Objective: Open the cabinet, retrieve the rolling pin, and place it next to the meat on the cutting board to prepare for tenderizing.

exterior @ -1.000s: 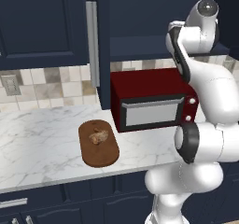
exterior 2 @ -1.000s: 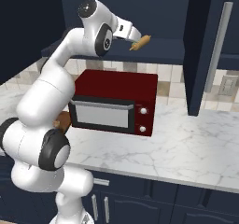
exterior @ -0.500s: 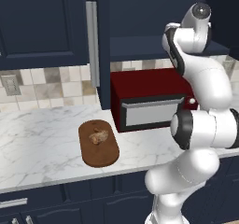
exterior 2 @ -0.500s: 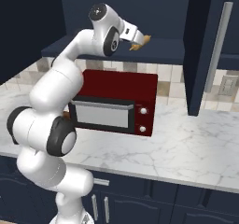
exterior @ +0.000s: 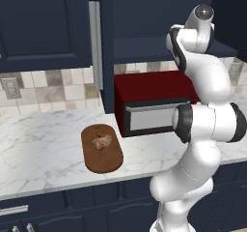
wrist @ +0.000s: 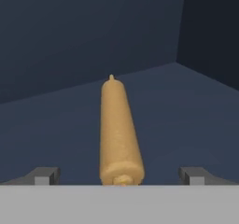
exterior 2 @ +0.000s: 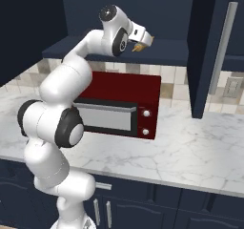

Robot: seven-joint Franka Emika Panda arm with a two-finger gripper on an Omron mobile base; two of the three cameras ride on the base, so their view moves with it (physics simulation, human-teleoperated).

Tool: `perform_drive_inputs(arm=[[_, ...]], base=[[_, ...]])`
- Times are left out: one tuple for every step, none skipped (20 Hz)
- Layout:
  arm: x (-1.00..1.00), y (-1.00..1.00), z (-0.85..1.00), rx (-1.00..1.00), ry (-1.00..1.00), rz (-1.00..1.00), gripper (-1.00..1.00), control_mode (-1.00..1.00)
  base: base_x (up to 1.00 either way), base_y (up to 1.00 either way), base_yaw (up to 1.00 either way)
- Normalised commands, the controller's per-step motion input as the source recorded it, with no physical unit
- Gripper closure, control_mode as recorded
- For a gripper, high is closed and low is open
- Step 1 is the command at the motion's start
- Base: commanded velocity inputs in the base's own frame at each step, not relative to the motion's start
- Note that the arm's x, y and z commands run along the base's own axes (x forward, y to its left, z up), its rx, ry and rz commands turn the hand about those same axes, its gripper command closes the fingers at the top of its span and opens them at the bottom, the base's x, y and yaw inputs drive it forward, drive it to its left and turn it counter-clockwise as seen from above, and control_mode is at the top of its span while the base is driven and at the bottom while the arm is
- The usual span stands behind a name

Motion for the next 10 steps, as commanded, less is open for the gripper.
perform_drive_inputs(arm=[[0.35,-0.21,0.0,0.01,0.03,0.0,-1.0,-1.0],[0.35,-0.16,-0.03,0.0,0.05,0.0,-1.0,-1.0],[0.37,-0.15,-0.05,0.0,0.07,0.0,-1.0,-1.0],[0.36,-0.17,-0.01,0.0,0.06,0.0,-1.0,-1.0],[0.34,-0.19,-0.02,0.0,0.03,0.0,-1.0,-1.0],[0.35,-0.13,-0.08,0.0,0.05,0.0,-1.0,-1.0],[0.36,-0.11,-0.09,0.0,0.05,0.0,-1.0,-1.0],[0.32,-0.05,-0.04,0.0,0.03,0.0,-1.0,-1.0],[0.26,-0.06,-0.05,0.01,0.03,0.0,-1.0,-1.0],[0.24,-0.06,-0.08,0.02,0.01,0.0,-1.0,-1.0]], base=[[0.0,0.0,0.0],[0.0,0.0,0.0],[0.0,0.0,0.0],[0.0,0.0,0.0],[0.0,0.0,0.0],[0.0,0.0,0.0],[0.0,0.0,0.0],[0.0,0.0,0.0],[0.0,0.0,0.0],[0.0,0.0,0.0]])
